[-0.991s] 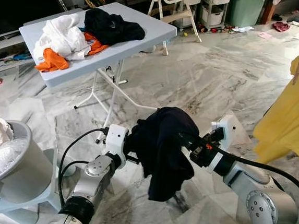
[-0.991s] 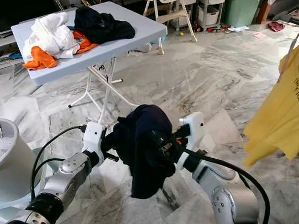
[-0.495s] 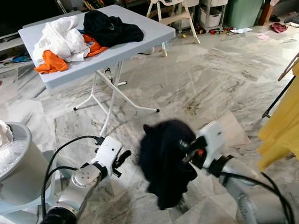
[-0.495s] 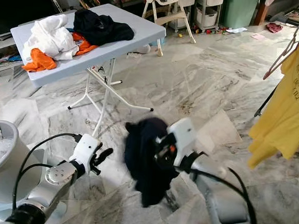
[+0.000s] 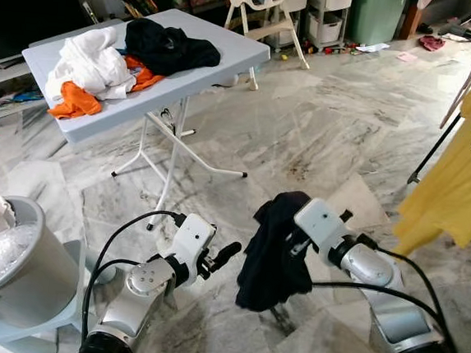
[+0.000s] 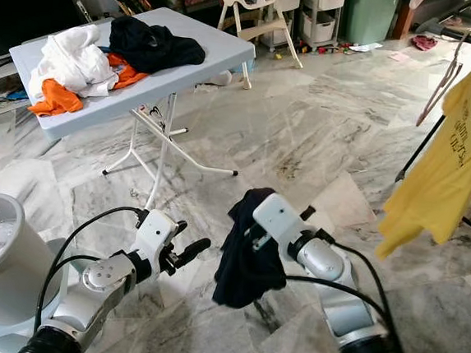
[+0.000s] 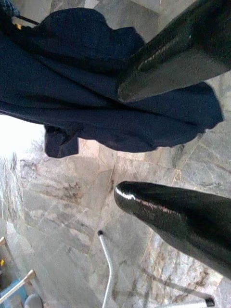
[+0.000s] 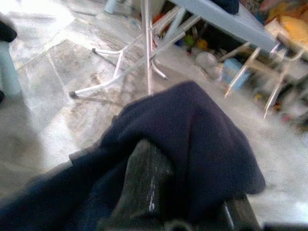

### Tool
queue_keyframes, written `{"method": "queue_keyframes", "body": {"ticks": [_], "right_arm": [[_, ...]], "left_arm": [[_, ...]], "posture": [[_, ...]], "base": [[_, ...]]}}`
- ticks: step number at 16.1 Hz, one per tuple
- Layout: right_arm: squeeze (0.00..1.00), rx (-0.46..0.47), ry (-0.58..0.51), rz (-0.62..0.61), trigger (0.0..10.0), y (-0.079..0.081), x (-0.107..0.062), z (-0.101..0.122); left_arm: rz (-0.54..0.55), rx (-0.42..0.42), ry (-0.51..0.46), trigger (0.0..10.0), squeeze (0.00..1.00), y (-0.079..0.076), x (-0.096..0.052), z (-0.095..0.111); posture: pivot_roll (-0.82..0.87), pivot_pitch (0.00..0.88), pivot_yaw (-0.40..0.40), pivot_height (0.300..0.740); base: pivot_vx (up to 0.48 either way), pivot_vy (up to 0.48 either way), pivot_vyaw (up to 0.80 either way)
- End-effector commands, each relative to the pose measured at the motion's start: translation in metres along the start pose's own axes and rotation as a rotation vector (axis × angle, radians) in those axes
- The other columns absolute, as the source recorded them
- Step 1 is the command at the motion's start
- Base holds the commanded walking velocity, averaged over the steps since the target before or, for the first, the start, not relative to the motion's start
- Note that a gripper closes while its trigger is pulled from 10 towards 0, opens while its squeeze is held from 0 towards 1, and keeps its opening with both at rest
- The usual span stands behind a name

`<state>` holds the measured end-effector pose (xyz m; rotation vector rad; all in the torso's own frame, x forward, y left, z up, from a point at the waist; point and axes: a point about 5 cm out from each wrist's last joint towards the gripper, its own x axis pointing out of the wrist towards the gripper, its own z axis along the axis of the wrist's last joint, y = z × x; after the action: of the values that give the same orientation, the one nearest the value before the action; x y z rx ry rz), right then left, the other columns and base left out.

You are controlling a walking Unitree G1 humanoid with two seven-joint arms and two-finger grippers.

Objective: Hang hanger

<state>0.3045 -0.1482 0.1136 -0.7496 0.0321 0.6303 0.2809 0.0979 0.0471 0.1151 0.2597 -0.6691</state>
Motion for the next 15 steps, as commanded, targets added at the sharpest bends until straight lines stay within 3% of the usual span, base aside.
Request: {"method": "queue_keyframes", "body": {"ticks": [1, 2, 6, 8, 11, 15], "right_arm": [[0.0, -0.117, -0.079, 0.013, 0.0, -0.001, 0.005, 0.015], [0.0, -0.233, -0.107, 0.054, 0.0, 0.001, 0.004, 0.016], [0.0, -0.414, -0.199, 0.133, 0.0, 0.0, 0.002, 0.023], [0.0, -0.558, -0.295, 0.182, 0.0, 0.01, -0.003, 0.03], [0.0, -0.855, -0.37, 0.287, 0.0, 0.023, -0.018, 0.013], [0.0, -0.811, -0.396, 0.299, 0.0, 0.016, -0.023, 0.016]], "left_arm": [[0.031, 0.021, 0.02, 10.0, 1.0, 0.008, -0.004, -0.002], [0.054, 0.051, 0.031, 10.0, 1.0, 0.012, -0.005, -0.002], [0.048, 0.105, 0.023, 10.0, 1.0, 0.011, -0.004, 0.001], [0.094, 0.141, -0.012, 10.0, 1.0, 0.014, -0.002, 0.007], [0.179, 0.165, -0.048, 10.0, 1.0, 0.027, 0.0, 0.019], [0.088, 0.206, -0.08, 10.0, 1.0, 0.018, 0.008, 0.026]], "posture": [[-0.18, 0.015, 0.173, 0.74], [-0.18, 0.017, 0.173, 0.74], [-0.18, 0.014, 0.172, 0.74], [-0.19, 0.016, 0.175, 0.74], [-0.19, 0.022, 0.183, 0.74], [-0.2, 0.023, 0.182, 0.74]], "base": [[0.0, 0.0, 0.0], [0.0, 0.0, 0.0], [0.0, 0.0, 0.0], [0.0, 0.0, 0.0], [0.0, 0.0, 0.0], [0.0, 0.0, 0.0]]}}
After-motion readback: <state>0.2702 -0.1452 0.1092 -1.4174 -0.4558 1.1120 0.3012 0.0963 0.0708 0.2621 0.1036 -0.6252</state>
